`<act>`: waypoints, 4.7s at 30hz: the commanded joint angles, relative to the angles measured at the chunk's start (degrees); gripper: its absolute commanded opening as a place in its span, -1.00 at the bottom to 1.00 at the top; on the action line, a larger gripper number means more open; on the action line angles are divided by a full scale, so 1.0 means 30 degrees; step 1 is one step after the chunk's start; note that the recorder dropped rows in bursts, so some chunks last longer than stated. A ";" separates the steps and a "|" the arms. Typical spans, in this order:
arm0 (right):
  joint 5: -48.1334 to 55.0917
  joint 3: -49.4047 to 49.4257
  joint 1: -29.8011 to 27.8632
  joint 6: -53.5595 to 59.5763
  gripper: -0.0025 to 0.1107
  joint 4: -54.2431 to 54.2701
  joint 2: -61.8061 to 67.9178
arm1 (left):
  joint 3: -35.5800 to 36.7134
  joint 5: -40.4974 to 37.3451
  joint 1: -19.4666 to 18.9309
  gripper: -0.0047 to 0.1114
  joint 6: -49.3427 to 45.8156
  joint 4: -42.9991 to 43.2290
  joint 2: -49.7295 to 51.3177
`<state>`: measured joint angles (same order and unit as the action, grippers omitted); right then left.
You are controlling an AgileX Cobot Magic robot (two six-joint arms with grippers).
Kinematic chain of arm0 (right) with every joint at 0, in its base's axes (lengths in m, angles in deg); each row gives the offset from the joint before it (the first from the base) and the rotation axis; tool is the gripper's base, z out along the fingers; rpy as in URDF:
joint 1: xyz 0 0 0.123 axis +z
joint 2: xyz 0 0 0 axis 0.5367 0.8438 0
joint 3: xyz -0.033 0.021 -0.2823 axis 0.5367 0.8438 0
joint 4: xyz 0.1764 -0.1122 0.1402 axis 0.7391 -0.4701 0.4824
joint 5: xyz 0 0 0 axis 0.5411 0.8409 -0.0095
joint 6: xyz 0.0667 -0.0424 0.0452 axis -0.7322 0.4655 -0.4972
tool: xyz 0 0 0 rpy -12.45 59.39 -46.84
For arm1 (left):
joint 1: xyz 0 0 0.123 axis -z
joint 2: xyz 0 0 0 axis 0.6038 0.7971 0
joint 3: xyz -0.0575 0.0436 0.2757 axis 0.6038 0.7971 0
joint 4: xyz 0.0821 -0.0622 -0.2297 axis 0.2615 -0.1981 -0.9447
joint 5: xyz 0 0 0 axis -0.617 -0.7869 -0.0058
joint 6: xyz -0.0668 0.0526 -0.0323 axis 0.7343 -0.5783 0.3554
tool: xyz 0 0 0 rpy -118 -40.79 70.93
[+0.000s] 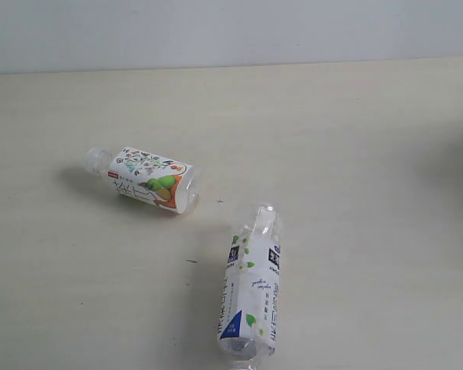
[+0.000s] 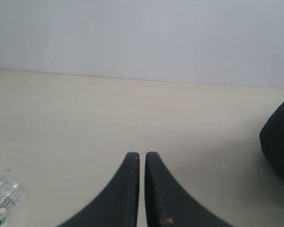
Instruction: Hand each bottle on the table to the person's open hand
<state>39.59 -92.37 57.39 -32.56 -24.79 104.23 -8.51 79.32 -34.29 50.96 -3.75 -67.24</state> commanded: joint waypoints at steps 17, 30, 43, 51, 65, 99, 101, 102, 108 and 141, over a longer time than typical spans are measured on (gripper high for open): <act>-0.1203 0.1085 -0.0013 -0.1454 -0.84 -0.2108 -0.0088 | 0.0072 0.0090 0.0039 -0.83 -0.0088 -0.0086 -0.0104; -0.1188 0.2017 0.0023 -0.3374 -0.84 -0.0059 -0.0088 | 0.0072 0.0090 0.0039 -0.83 -0.0088 -0.0086 -0.0104; -0.1080 0.2060 0.0023 -0.4429 -0.77 -0.4696 0.0144 | 0.0072 0.0090 0.0039 -0.83 -0.0088 -0.0086 -0.0104; -0.5443 0.5655 0.0023 -0.5367 -0.20 -0.7862 0.0144 | 0.0072 0.0090 0.0039 -0.83 -0.0088 -0.0086 -0.0104; -0.4159 0.5737 0.0023 -0.5367 -0.08 -0.6654 -0.3465 | 0.0072 0.0090 0.0039 -0.83 -0.0088 -0.0086 -0.0104; -0.4038 0.0771 0.0023 0.9712 -0.96 1.5228 1.0945 | 0.0072 0.0090 0.0039 -0.83 -0.0088 -0.0086 -0.0104; -0.0540 -0.1205 0.0023 1.0688 -0.96 1.6176 1.2950 | 0.0072 0.0090 0.0039 -0.83 -0.0088 -0.0086 -0.0104; 0.0952 -0.1975 0.0023 1.0688 -0.96 1.6313 1.3755 | 0.0072 0.0090 0.0039 -0.83 -0.0088 -0.0086 -0.0104; 0.3611 -0.4037 0.1758 0.9685 -0.96 1.6572 1.5139 | 0.0072 0.0090 0.0039 -0.83 -0.0088 -0.0086 -0.0104; 0.0171 -1.0532 0.9116 0.1032 0.00 1.4047 2.4314 | 0.0072 0.0090 0.0039 -0.83 -0.0088 -0.0086 -0.0104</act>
<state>38.72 -122.99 84.54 -24.74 22.02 177.10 -8.51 79.32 -34.29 50.96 -3.75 -67.24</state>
